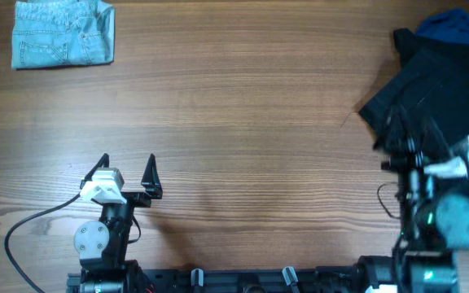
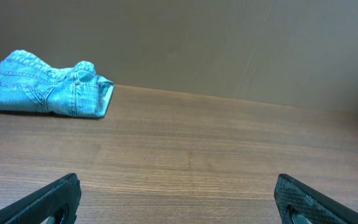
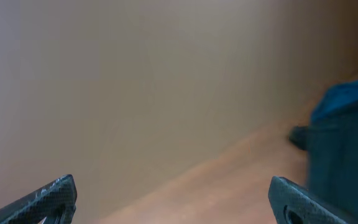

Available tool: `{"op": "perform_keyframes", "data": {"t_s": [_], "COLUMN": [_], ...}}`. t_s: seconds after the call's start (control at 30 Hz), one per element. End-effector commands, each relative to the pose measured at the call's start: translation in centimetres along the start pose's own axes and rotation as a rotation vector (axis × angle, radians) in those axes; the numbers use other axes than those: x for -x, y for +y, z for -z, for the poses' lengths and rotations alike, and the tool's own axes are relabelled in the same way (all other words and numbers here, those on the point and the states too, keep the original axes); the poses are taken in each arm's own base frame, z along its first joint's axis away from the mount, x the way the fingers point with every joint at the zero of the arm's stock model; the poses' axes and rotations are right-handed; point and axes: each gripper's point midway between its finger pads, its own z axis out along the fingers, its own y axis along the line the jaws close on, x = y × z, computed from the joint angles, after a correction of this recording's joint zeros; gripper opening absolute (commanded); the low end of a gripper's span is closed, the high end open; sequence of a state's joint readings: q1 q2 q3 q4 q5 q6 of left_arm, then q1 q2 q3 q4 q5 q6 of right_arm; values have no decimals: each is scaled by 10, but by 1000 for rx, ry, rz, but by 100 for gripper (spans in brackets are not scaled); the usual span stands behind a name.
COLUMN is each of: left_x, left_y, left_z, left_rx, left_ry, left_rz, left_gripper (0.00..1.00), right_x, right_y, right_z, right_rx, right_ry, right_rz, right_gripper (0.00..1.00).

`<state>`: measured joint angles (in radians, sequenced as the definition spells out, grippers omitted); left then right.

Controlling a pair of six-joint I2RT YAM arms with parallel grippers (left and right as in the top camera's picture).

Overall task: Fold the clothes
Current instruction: 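Raise the right gripper and reach toward the black trousers pile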

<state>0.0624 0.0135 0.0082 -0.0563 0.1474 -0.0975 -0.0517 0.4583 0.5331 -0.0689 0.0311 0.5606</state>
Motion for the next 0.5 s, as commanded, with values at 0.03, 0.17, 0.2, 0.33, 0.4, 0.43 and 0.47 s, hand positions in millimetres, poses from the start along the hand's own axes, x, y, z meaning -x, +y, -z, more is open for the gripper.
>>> {"op": "perform_keyframes", "data": {"t_s": [0.03, 0.17, 0.2, 0.33, 0.4, 0.43, 0.47], "left_x": [0, 0, 0, 0, 0, 0, 0], "left_y": [-2, -2, -2, -2, -2, -2, -2], "left_z": [1, 1, 1, 1, 1, 1, 1], "left_rx": [-13, -13, -13, -13, -13, -13, -13], "left_ry": [-2, -2, -2, -2, -2, -2, -2], "left_rz": [-19, -19, -19, -19, -19, -19, -19], "left_gripper": [100, 100, 100, 100, 100, 100, 100], "right_x": [-1, -12, -16, -40, -49, -54, -61], "right_y": [-8, -28, -31, -46, -51, -55, -59], "right_z": [-43, -78, -85, -120, -130, -135, -139], "right_rx": [-131, -279, -302, -375, -397, -410, -428], "right_ry": [182, 342, 385, 568, 631, 664, 706], "right_rz": [242, 278, 284, 325, 342, 346, 347], "right_gripper": [100, 100, 100, 100, 100, 100, 100]}}
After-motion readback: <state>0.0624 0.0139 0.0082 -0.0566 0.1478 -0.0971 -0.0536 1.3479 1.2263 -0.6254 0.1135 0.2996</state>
